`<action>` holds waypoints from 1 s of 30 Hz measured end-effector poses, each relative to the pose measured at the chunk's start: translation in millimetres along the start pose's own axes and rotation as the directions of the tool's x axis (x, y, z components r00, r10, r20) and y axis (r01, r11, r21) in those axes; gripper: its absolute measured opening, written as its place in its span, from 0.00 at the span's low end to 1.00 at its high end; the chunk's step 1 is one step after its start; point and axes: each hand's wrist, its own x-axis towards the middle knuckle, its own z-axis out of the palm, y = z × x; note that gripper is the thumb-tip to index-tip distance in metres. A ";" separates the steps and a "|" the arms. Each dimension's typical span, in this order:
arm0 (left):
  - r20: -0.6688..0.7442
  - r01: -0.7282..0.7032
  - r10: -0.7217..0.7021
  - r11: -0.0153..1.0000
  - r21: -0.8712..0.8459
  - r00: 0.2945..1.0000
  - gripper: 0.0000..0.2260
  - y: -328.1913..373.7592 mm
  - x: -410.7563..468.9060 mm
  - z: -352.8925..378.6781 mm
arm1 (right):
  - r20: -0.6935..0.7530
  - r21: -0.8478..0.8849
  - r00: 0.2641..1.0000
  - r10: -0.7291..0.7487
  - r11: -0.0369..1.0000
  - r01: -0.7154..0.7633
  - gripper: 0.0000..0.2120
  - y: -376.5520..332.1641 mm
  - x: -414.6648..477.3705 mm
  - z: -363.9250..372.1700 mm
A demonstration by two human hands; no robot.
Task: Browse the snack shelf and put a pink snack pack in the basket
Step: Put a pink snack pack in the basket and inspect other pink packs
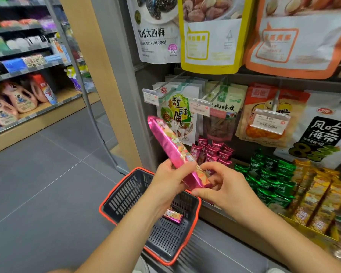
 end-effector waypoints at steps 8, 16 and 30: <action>-0.020 0.214 -0.221 0.962 -0.171 0.975 0.11 -1.4 -6.9 -1.0 | -0.022 -0.204 0.903 -0.430 0.886 0.417 0.16 0.0 -5.9 2.1; -0.048 0.222 -0.230 0.966 -0.132 0.972 0.06 -2.9 2.7 -5.4 | 0.052 -0.206 0.963 -0.263 0.941 0.268 0.16 -2.7 -12.0 -0.9; 0.050 0.380 -0.413 0.873 0.307 0.909 0.11 -16.4 11.2 -16.1 | 0.489 -0.083 0.867 0.101 0.994 -0.069 0.19 9.2 -2.2 -13.6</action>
